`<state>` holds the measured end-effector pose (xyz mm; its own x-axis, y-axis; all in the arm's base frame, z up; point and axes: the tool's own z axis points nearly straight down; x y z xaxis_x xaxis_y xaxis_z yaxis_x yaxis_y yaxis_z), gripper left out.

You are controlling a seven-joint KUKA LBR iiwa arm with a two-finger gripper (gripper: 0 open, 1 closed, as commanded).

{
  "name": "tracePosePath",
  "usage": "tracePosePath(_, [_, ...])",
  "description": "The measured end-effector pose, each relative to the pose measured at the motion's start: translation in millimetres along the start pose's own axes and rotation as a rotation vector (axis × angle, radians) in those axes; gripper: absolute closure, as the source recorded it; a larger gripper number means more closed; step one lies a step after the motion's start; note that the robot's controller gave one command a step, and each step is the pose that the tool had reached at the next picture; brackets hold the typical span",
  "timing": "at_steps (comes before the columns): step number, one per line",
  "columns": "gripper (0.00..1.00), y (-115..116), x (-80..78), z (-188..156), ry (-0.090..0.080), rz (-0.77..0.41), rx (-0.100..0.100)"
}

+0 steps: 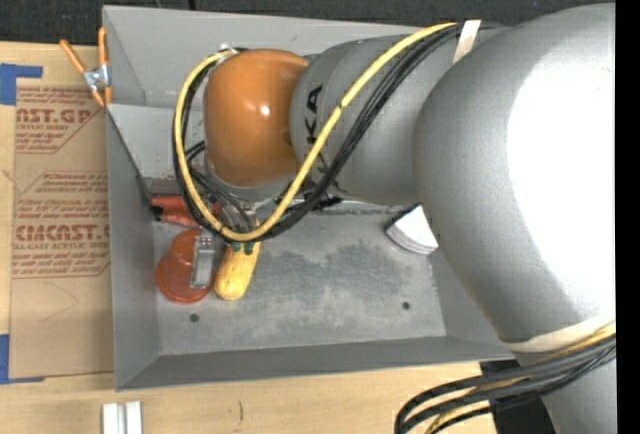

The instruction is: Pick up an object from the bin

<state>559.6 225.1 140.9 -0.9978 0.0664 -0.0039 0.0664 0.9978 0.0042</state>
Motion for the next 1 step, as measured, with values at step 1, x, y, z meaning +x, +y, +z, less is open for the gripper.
tracePosePath(1, [1.00, 11.1, -16.0, 46.4, 0.010, -0.158, 0.010])
